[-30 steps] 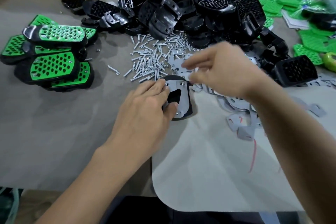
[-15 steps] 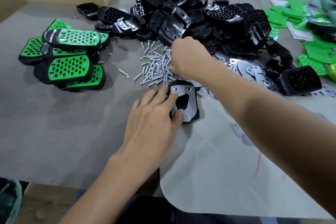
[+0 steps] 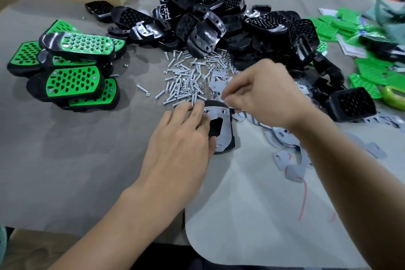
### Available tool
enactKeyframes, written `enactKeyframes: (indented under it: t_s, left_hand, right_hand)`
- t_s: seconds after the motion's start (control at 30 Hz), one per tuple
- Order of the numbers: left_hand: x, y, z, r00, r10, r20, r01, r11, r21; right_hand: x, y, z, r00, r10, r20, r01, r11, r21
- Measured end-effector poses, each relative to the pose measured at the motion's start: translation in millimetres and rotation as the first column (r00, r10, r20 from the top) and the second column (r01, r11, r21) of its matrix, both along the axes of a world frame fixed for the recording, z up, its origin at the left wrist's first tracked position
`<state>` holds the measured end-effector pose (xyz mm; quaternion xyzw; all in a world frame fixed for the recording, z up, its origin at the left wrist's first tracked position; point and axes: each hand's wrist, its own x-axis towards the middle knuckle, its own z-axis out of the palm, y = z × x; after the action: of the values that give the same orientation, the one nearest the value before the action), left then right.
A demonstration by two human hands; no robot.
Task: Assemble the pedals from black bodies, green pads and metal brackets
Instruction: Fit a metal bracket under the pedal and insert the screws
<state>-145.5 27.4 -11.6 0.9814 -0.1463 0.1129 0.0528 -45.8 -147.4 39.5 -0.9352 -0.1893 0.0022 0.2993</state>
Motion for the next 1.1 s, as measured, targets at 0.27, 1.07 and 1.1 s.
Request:
enactKeyframes:
  t_s: [0.27, 1.07, 1.1]
  left_hand:
    - [7, -5, -1, 0.990, -0.138, 0.025, 0.140, 0.985, -0.098]
    - [18, -15, 11, 0.980, -0.151, -0.129, 0.159, 0.986, 0.052]
    - [18, -16, 10, 0.981, -0.150, -0.124, 0.157, 0.986, 0.052]
  right_hand:
    - [-7, 1, -27, 0.998, 0.003, 0.057, -0.003, 1.000, -0.005]
    - [-4, -6, -17, 0.998, -0.013, -0.055, 0.012, 1.000, -0.019]
    - [-3, -4, -15, 0.999, 0.006, -0.031, -0.008, 0.999, -0.052]
